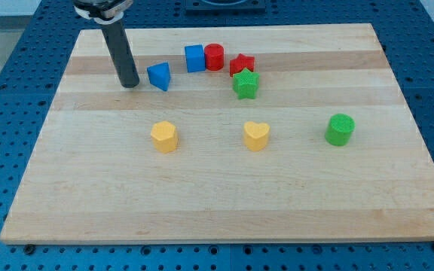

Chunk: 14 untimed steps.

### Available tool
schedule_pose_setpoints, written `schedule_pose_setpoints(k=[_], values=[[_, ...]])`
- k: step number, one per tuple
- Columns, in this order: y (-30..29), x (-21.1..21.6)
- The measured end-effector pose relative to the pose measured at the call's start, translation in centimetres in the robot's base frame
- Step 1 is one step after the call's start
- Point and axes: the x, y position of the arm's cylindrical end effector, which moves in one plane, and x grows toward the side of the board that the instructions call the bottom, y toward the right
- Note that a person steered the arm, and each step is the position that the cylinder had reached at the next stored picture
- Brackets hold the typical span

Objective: Move the yellow hexagon to the bottom of the blue triangle

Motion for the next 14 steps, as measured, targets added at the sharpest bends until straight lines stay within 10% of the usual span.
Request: schedule_pose_setpoints(k=[2, 4, 7, 8, 14], values=[[0.6, 0.6], [-2.9, 14.4], [3.5, 12.7], [4.0, 18.5], [6.0, 11.2]])
